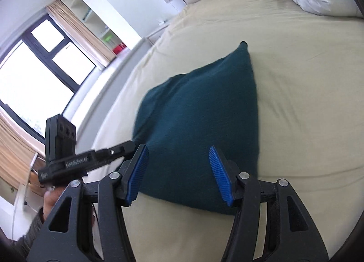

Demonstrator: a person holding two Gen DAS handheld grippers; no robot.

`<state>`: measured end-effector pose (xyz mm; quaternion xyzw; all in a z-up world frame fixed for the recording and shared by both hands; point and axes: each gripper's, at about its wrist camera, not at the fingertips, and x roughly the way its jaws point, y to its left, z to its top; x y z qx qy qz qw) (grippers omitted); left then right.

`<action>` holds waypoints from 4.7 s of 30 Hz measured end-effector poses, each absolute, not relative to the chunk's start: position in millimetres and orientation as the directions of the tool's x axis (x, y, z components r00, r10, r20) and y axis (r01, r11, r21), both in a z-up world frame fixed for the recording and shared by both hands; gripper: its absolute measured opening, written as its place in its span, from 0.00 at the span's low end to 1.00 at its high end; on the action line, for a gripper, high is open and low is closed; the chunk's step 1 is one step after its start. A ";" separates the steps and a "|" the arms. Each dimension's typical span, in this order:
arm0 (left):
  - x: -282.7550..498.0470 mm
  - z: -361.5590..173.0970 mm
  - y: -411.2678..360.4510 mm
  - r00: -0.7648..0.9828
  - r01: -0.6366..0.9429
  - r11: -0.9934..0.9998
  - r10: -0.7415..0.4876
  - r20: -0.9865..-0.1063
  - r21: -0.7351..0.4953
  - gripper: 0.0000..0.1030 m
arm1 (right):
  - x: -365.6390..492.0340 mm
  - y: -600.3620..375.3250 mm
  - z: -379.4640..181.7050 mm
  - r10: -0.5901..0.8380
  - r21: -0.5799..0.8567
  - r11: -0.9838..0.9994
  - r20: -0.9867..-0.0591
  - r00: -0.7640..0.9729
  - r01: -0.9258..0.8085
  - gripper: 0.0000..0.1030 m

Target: Fold small clothes

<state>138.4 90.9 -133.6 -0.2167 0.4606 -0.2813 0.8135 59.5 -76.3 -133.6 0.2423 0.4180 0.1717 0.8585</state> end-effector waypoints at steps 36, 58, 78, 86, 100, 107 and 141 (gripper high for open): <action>42.3 -130.5 172.3 0.378 0.607 0.350 -0.917 -0.128 -0.713 0.85 | 52.8 -26.9 -168.1 0.444 0.735 0.629 -0.606 0.660 0.252 0.54; 36.7 -108.9 179.8 0.196 0.708 0.051 -0.972 0.127 -0.705 0.95 | 97.5 3.9 -91.4 0.415 0.767 0.633 -0.450 0.791 0.104 0.57; 41.8 -109.8 168.5 0.222 0.715 0.130 -0.974 0.047 -0.687 0.95 | 29.3 -74.2 -93.3 0.195 0.772 0.568 -0.463 0.865 0.286 0.57; 40.6 -106.4 172.9 0.225 0.715 0.140 -0.974 0.037 -0.685 0.95 | 28.2 -77.6 -94.6 0.179 0.772 0.561 -0.465 0.867 0.298 0.57; 51.0 -111.1 176.5 0.294 0.680 0.193 -0.956 0.022 -0.708 0.99 | 5.3 -95.8 -98.0 0.211 0.732 0.625 -0.493 0.844 0.271 0.57; 51.4 -116.4 183.8 0.337 0.664 0.242 -0.942 -0.006 -0.707 1.00 | -6.2 -96.6 -83.9 0.256 0.702 0.685 -0.482 0.838 0.194 0.57; 285.1 -152.8 22.7 0.414 0.385 0.799 -0.597 -0.688 -0.462 0.89 | 240.4 -132.3 -188.2 0.666 0.822 0.566 -0.502 0.552 0.065 0.57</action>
